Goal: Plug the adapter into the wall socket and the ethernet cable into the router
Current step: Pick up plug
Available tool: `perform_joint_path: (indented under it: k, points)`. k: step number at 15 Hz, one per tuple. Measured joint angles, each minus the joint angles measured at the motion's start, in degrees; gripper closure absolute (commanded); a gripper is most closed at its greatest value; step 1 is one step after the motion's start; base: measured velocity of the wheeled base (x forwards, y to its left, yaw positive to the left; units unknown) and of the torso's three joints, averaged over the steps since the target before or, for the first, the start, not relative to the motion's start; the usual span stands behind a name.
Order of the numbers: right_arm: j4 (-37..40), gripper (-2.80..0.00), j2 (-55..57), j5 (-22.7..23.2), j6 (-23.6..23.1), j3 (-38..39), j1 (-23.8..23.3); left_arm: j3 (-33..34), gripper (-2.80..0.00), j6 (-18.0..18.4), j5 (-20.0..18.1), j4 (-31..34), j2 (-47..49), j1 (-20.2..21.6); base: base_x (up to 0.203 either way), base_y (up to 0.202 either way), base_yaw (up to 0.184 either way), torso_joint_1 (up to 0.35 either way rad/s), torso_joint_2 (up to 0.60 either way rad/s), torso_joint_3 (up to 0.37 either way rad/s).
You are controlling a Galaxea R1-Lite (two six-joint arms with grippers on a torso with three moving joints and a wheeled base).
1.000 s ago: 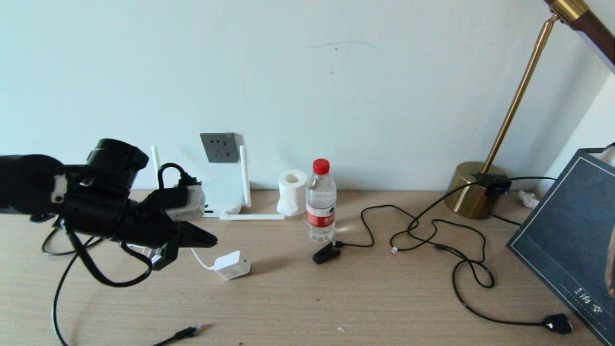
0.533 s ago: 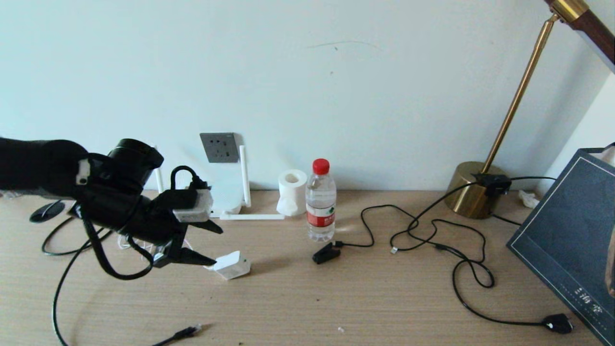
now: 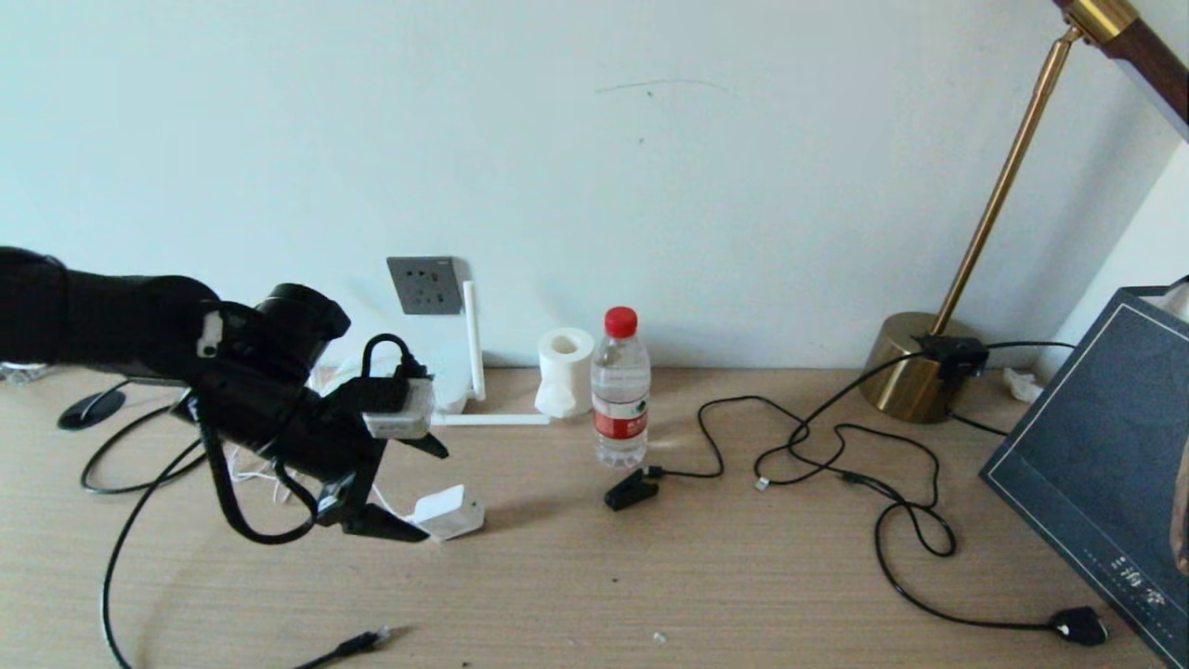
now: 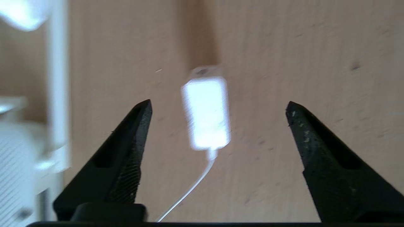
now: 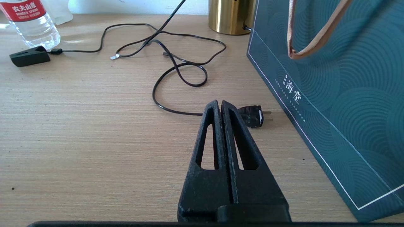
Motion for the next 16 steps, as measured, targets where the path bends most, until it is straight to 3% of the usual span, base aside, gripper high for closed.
perform_joint_path:
  k: [7,16]
  points:
    - [0.0,0.00,0.0,0.0,0.0,0.0,0.0,-3.7,-2.80,-4.7,6.5,4.4,2.5,-3.4,0.000,0.000,0.000,0.000,0.00,0.000]
    - [0.0,0.00,0.0,0.0,0.0,0.0,0.0,-8.6,-2.80,-6.3,8.5,4.2,8.1,-4.5,0.000,0.000,0.000,0.000,0.00,0.000]
